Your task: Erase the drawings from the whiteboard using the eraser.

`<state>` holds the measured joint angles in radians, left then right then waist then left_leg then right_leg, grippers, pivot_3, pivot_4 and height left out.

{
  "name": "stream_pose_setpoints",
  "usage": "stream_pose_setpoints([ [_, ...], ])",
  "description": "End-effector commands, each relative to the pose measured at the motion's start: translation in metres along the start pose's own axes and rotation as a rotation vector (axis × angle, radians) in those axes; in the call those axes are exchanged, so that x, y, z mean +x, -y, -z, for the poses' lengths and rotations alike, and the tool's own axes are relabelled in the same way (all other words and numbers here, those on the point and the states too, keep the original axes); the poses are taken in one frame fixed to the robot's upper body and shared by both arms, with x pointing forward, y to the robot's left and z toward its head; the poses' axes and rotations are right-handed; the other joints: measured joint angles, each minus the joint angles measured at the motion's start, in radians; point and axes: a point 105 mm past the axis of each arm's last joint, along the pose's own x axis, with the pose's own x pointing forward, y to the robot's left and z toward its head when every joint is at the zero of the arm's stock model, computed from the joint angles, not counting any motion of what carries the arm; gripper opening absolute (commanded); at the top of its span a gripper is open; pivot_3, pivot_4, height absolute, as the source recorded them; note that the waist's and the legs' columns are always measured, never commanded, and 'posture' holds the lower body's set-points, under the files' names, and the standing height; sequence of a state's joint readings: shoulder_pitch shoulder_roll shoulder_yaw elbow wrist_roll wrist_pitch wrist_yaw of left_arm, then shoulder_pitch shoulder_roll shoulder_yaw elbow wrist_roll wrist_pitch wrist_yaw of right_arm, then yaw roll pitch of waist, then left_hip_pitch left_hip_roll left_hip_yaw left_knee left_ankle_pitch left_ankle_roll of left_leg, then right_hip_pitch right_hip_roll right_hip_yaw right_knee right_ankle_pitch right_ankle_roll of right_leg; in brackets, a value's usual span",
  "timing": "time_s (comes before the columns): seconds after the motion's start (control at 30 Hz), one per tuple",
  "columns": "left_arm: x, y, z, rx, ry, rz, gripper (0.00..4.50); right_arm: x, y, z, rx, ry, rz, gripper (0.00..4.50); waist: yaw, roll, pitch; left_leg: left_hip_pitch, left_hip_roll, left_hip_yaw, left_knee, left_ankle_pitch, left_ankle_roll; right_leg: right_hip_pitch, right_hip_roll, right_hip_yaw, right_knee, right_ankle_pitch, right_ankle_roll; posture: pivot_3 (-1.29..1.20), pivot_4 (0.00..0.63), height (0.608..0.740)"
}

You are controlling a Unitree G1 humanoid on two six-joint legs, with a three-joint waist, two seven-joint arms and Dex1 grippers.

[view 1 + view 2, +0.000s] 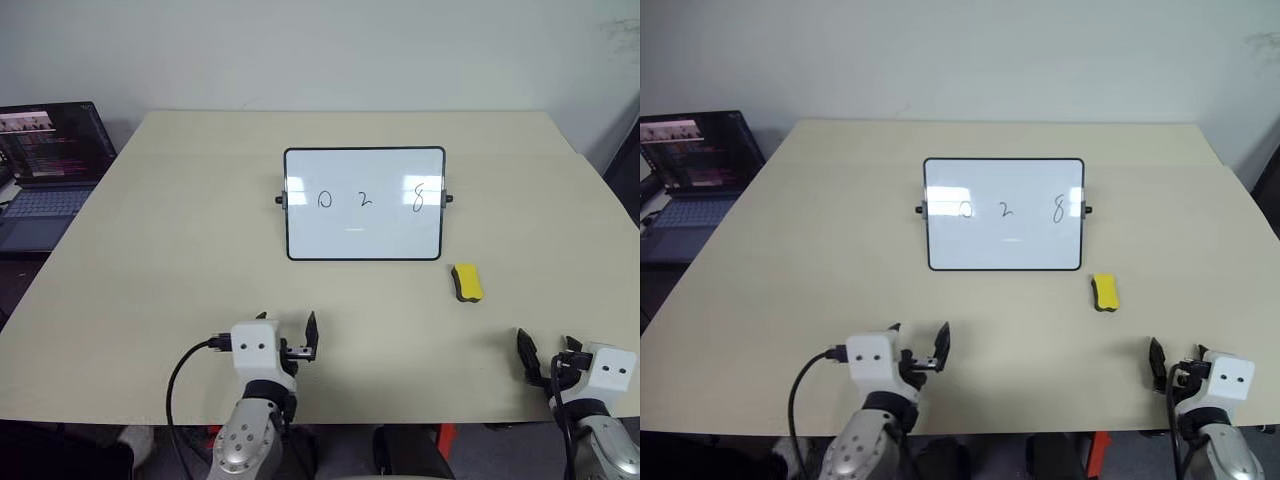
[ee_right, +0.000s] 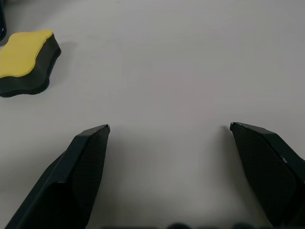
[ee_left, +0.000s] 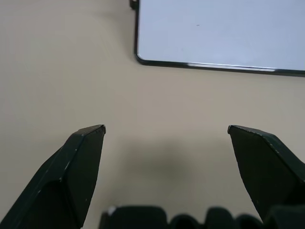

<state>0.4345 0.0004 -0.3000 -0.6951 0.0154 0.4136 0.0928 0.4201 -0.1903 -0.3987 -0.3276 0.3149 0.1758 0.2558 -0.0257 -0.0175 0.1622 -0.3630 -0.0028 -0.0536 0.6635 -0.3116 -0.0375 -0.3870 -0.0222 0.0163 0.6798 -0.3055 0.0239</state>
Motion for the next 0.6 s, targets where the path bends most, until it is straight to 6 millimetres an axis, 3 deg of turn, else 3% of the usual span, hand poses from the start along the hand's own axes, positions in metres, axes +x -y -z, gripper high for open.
stream_pose_setpoints([
  [0.03,0.003,0.022,-0.007,-0.039,0.028,0.03,4.5,0.003,0.004,-0.008,-0.034,0.046,0.007,4.43,0.0,0.0,0.0,0.0,0.0,0.0,0.0,0.0,0.0,0.0,0.0,0.0,0.0,0.0,0.0,0.0,0.15,0.74],
  [0.13,0.005,0.028,-0.007,-0.036,0.027,0.03,4.5,0.003,0.002,-0.004,-0.012,0.035,-0.005,4.43,0.0,0.0,0.0,0.0,0.0,0.0,0.0,0.0,0.0,0.0,0.0,0.0,0.0,0.0,0.0,0.0,0.15,0.74],
  [0.37,0.008,0.028,-0.011,-0.034,0.048,0.03,4.5,-0.002,-0.016,-0.013,-0.023,0.06,-0.03,4.43,0.001,0.0,0.0,0.0,0.0,0.0,0.0,0.0,0.0,0.0,0.0,0.0,0.0,0.0,0.0,0.0,0.15,0.74],
  [0.47,0.009,0.021,-0.016,-0.018,0.085,0.028,4.5,-0.003,-0.026,-0.019,-0.022,0.081,-0.043,4.43,0.001,0.0,0.0,0.0,0.0,0.0,0.0,0.0,0.0,0.0,0.0,0.0,0.0,0.0,0.0,0.0,0.15,0.74],
  [0.6,0.014,0.018,-0.032,0.002,0.156,0.009,4.5,0.006,-0.04,-0.045,-0.034,0.127,-0.057,4.43,0.0,0.0,0.0,0.0,0.0,0.0,0.0,0.0,0.0,0.0,0.0,0.0,0.0,0.0,0.0,0.0,0.15,0.74],
])
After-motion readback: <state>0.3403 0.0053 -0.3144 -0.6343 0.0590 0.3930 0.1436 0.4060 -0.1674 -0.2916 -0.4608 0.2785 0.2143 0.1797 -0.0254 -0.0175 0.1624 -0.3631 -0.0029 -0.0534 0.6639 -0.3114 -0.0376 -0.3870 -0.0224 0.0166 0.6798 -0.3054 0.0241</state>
